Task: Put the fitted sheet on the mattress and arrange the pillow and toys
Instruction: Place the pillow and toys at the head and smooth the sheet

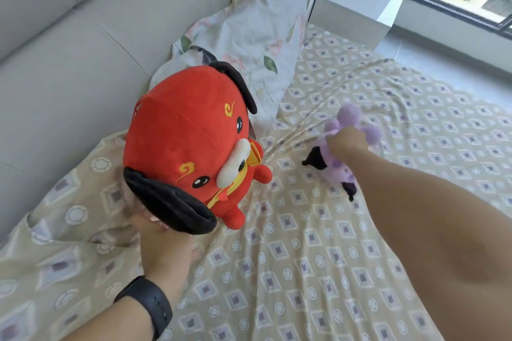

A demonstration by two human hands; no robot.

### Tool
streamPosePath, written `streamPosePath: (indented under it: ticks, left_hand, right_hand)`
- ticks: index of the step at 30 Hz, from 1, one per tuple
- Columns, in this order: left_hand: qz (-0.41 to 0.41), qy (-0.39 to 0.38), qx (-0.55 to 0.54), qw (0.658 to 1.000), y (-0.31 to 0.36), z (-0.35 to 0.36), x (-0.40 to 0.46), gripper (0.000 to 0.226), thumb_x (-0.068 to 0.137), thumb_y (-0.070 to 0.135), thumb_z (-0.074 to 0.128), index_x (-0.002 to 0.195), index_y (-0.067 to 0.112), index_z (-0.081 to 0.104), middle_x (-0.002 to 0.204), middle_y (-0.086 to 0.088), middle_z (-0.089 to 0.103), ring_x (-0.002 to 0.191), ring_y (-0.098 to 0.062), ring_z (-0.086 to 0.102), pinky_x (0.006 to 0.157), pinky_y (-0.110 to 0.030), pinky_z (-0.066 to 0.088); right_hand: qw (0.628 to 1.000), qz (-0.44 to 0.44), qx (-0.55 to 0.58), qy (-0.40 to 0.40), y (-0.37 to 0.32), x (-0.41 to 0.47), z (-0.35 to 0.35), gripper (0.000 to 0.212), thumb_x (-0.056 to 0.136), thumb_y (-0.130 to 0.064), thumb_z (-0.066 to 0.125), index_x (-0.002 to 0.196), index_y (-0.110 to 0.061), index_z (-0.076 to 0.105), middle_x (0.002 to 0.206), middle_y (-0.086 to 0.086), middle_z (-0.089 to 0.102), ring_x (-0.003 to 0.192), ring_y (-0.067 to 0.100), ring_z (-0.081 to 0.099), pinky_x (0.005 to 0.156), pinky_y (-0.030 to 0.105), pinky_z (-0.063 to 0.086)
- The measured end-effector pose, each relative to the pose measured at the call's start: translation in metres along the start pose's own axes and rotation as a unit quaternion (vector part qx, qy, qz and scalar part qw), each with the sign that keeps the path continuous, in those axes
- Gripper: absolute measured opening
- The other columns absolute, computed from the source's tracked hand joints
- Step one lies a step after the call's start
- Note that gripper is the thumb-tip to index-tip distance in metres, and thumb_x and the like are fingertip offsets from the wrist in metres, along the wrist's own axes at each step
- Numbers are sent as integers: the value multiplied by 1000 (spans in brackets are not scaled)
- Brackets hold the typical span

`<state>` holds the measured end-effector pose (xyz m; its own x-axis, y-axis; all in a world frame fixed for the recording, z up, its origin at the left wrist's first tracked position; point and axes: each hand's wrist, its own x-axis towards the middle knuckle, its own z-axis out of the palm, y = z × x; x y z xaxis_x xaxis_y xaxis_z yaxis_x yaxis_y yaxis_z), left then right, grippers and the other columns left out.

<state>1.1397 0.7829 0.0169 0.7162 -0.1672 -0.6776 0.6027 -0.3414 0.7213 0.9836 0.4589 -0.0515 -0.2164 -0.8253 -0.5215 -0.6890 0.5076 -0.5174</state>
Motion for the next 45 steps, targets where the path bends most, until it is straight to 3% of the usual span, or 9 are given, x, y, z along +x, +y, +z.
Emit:
streamPosePath:
  ticks: [3,6,9,17,26,30,37,41,45]
  left_hand:
    - [-4,-35,21,999,-10,4,-9,69,66,27,68,130,22,41,105,-11,62,78,-25,58,70,-52,61]
    - [-13,-37,24,999,-21,8,-5,56,84,17,70,126,27,34,100,-5,59,84,-27,60,76,-54,59]
    - [-22,-37,37,998,-29,11,0,47,91,15,65,124,26,33,104,-2,55,87,-27,60,74,-53,60]
    - [-77,-57,108,989,-42,11,-11,44,93,28,65,125,26,34,106,-4,52,88,-28,62,65,-45,61]
    - [-45,-206,286,935,-60,77,-31,8,93,17,52,100,15,55,84,-3,55,71,-20,57,72,-43,61]
    - [53,-277,444,850,-106,99,-40,11,85,27,57,92,19,56,77,0,60,65,-21,57,63,-35,56]
    - [-131,-519,676,507,-316,52,-114,115,52,74,78,148,26,36,146,-1,48,129,-24,50,101,-38,47]
    - [-97,-506,719,466,-379,19,-154,142,39,71,83,156,27,16,160,-9,20,144,-31,31,114,-45,36]
    - [-12,-499,667,554,-375,23,-167,74,59,39,78,125,24,46,117,1,60,108,-20,62,89,-36,56]
  right_hand:
    - [997,7,66,-45,-41,-9,-4,13,95,-31,55,97,-19,54,85,6,57,89,25,61,87,37,52]
    - [977,61,131,-158,-68,-16,6,16,95,-17,46,80,-16,51,60,-1,39,49,12,39,44,22,38]
    - [953,104,194,-208,-78,-23,33,22,93,-14,42,72,-16,46,54,-3,32,38,10,30,38,18,28]
    - [966,-27,157,-205,-64,-5,51,32,92,-45,60,97,-14,65,89,7,68,69,18,58,60,28,49]
    - [982,-167,15,-80,-5,-8,19,51,95,-56,48,106,-8,62,93,3,65,91,27,63,77,36,50]
    - [978,-160,-100,-86,118,-41,-22,36,98,-51,46,99,-17,58,81,-6,57,72,13,55,60,30,40]
    - [976,-15,-183,-115,326,-81,-82,38,101,-48,41,104,-14,58,90,0,64,76,19,61,66,34,46]
    - [983,30,-148,-103,378,-100,-95,34,100,-41,41,92,-11,55,88,5,65,83,27,65,69,36,46]
    - [984,15,-135,-112,383,-118,-89,35,102,-38,41,81,-11,51,75,3,56,69,22,52,68,37,43]
